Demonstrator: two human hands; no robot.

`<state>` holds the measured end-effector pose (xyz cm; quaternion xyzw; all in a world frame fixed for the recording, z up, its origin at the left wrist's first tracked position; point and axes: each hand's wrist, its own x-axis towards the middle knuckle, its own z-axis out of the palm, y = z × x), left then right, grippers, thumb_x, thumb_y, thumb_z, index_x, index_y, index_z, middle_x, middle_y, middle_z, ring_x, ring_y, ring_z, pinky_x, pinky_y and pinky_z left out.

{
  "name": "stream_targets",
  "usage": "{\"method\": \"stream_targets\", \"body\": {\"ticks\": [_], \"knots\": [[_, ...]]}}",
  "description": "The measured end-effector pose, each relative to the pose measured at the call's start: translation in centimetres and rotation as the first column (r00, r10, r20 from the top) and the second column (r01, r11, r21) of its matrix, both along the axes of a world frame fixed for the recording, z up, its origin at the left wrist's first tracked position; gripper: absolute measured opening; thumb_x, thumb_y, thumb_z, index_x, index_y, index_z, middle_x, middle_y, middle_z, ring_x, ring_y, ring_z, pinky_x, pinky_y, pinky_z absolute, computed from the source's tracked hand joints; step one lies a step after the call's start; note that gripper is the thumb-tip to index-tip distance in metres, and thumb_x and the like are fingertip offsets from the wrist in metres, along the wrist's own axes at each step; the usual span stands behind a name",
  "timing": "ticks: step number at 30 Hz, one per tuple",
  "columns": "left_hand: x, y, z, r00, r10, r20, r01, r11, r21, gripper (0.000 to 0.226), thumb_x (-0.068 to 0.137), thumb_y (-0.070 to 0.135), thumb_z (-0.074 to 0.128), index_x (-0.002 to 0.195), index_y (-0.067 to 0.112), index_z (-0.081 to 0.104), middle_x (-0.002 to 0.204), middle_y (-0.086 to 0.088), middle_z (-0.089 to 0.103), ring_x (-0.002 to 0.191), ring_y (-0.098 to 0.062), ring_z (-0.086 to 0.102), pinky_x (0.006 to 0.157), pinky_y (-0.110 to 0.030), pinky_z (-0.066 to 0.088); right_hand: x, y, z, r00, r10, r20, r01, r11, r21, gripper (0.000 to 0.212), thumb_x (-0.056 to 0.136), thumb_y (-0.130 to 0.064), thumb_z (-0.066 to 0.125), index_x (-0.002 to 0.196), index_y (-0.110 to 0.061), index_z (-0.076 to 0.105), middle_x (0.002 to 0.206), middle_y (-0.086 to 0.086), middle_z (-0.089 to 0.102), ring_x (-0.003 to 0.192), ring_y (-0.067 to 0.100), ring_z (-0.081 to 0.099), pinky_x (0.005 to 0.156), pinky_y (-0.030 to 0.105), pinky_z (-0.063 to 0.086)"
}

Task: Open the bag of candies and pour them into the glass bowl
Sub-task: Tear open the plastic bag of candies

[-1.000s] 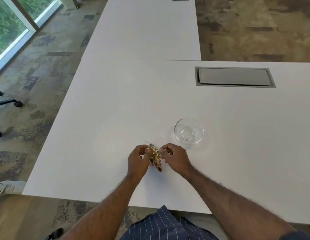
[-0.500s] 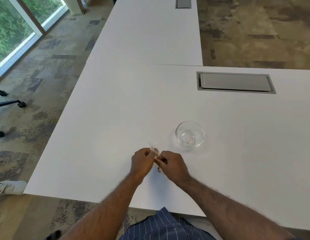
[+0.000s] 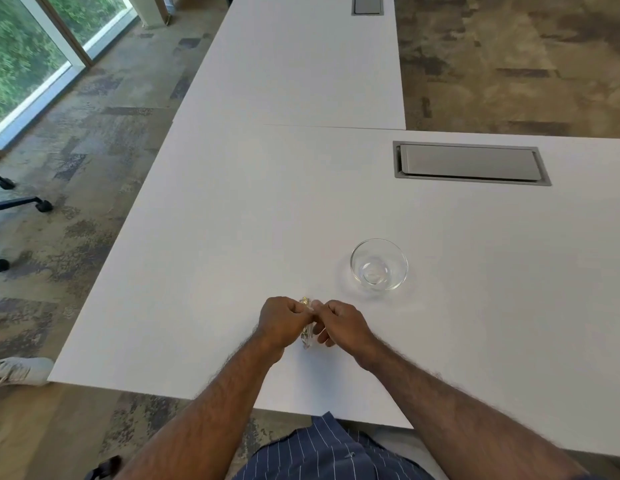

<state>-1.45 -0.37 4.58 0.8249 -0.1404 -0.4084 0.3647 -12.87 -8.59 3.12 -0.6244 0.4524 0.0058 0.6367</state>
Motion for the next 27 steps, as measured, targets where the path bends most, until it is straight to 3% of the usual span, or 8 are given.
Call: {"method": "stream_targets", "body": {"ticks": [2, 6, 10, 14, 19, 22, 27], "knots": [[-0.2, 0.2, -0.1, 0.997, -0.083, 0.011, 0.082, 0.996, 0.032, 0.029, 0.073, 0.009, 0.073, 0.049, 0.006, 0.058, 0.051, -0.006, 0.047, 0.039, -0.008, 0.036, 0.041, -0.021, 0.033, 0.0, -0.2, 0.3, 0.996, 0.071, -0.044, -0.07, 0.997, 0.037, 0.044, 0.092, -0.048, 0.053, 0.08, -0.008, 0.066, 0.073, 0.004, 0.073, 0.057, 0.011, 0.066, 0.056, 0.024, 0.053], [-0.6, 0.8, -0.2, 0.99, -0.141, 0.01, 0.14, 0.989, 0.053, 0.028, 0.073, 0.011, 0.073, 0.046, 0.016, 0.066, 0.05, 0.0, 0.064, 0.045, -0.007, 0.055, 0.049, -0.021, 0.05, -0.3, -0.4, 0.5, 0.975, 0.216, -0.041, -0.214, 0.975, 0.063, 0.033, 0.099, -0.03, 0.041, 0.085, -0.011, 0.063, 0.077, 0.003, 0.07, 0.061, 0.012, 0.064, 0.059, 0.022, 0.053], [-0.2, 1.5, -0.1, 0.985, -0.083, -0.148, 0.081, 0.996, -0.022, 0.018, 0.077, 0.011, 0.08, 0.061, 0.012, 0.07, 0.066, -0.008, 0.071, 0.063, -0.016, 0.065, 0.065, -0.03, 0.059, -0.7, -0.7, 0.5, 0.97, 0.241, 0.009, -0.241, 0.968, 0.064, 0.033, 0.103, -0.026, 0.038, 0.085, -0.011, 0.061, 0.078, 0.003, 0.07, 0.063, 0.012, 0.062, 0.06, 0.022, 0.051], [0.6, 2.0, 0.2, 0.954, -0.023, -0.298, 0.008, 0.999, -0.051, 0.015, 0.08, 0.004, 0.077, 0.068, 0.005, 0.068, 0.076, -0.014, 0.071, 0.073, -0.022, 0.069, 0.067, -0.031, 0.06, -1.0, -1.2, 0.5, 0.97, 0.238, 0.045, -0.239, 0.97, 0.04, 0.031, 0.101, -0.025, 0.042, 0.082, -0.01, 0.061, 0.078, 0.002, 0.071, 0.064, 0.012, 0.062, 0.063, 0.024, 0.051], [0.3, 2.2, 0.1, 0.983, -0.07, -0.168, 0.067, 0.998, -0.019, 0.018, 0.074, 0.007, 0.08, 0.062, 0.009, 0.066, 0.068, -0.01, 0.071, 0.067, -0.017, 0.067, 0.066, -0.028, 0.058, -0.4, -0.6, 0.7, 0.975, 0.22, 0.04, -0.222, 0.972, 0.072, 0.033, 0.095, -0.044, 0.052, 0.08, -0.015, 0.059, 0.075, 0.001, 0.072, 0.062, 0.012, 0.067, 0.058, 0.022, 0.052], [0.0, 2.1, -0.2, 0.989, -0.078, -0.128, 0.077, 0.997, -0.014, 0.018, 0.072, 0.003, 0.077, 0.059, 0.009, 0.065, 0.064, -0.009, 0.069, 0.065, -0.02, 0.064, 0.067, -0.033, 0.056, -0.4, -0.3, 0.4, 0.968, 0.25, 0.007, -0.251, 0.968, 0.01, 0.027, 0.096, -0.036, 0.054, 0.081, -0.014, 0.058, 0.075, 0.002, 0.072, 0.062, 0.011, 0.067, 0.059, 0.022, 0.054], [0.2, 2.5, -0.3, 0.953, -0.041, -0.3, 0.027, 0.998, -0.051, 0.021, 0.072, 0.005, 0.083, 0.06, 0.01, 0.067, 0.073, -0.015, 0.071, 0.072, -0.022, 0.066, 0.068, -0.031, 0.056, -1.1, -0.8, 0.2, 0.966, 0.241, 0.098, -0.247, 0.967, 0.061, 0.026, 0.1, -0.026, 0.052, 0.081, -0.01, 0.06, 0.076, 0.001, 0.07, 0.066, 0.012, 0.063, 0.065, 0.024, 0.054]]}}
